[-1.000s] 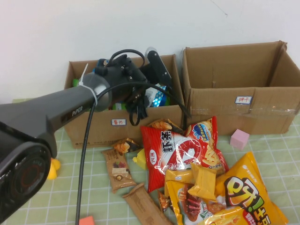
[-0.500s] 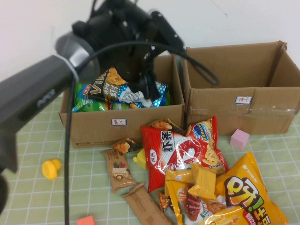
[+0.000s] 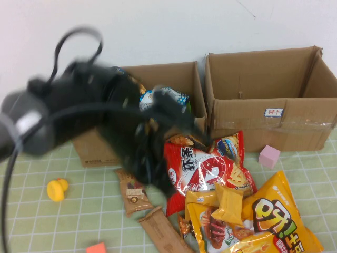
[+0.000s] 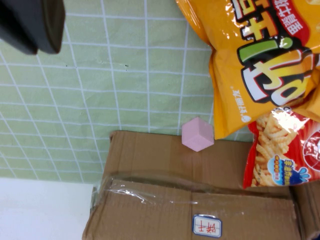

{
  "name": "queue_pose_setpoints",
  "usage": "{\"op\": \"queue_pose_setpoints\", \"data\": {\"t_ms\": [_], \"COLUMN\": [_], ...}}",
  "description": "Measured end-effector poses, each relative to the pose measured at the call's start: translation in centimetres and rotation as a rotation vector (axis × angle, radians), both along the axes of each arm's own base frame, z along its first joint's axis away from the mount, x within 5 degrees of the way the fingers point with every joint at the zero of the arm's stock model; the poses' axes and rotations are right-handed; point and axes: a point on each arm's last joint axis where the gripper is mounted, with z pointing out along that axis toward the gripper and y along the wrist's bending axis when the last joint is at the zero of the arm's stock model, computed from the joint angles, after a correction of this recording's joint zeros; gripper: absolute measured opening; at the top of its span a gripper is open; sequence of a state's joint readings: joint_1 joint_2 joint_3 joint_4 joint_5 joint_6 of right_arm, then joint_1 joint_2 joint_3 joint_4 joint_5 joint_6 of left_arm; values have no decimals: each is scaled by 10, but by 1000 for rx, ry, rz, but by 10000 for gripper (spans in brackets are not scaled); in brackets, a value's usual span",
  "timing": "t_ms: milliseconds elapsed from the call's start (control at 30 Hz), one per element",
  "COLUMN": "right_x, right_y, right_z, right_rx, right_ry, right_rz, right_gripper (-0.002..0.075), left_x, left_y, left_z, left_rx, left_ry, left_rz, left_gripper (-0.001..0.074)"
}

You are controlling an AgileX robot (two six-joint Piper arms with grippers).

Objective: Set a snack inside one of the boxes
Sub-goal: Pick up the biscuit

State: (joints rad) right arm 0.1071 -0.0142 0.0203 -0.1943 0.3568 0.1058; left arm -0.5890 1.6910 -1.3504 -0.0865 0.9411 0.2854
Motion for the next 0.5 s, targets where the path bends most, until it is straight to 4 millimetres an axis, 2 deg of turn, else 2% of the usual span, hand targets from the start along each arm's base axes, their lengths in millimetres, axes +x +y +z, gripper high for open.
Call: {"op": "queue_pose_setpoints", "data": {"t_ms": [100,267,500], "right_x": [0,0,0], "right_y": [0,0,0], "right_z": [0,0,0], "right_rx": [0,0,0], "right_ry": [0,0,0], "right_rz": [0,0,0], "right_gripper": [-2,-2,-2], "left_x": [-20,-39,-35], "left_y": [10,20,25], "left_z": [-27,-65,-85], "left_rx": [-40,-32,51], "left_ry": [35,113,91], "left_rz": [52,113,75], "left_gripper": [0,0,0]}}
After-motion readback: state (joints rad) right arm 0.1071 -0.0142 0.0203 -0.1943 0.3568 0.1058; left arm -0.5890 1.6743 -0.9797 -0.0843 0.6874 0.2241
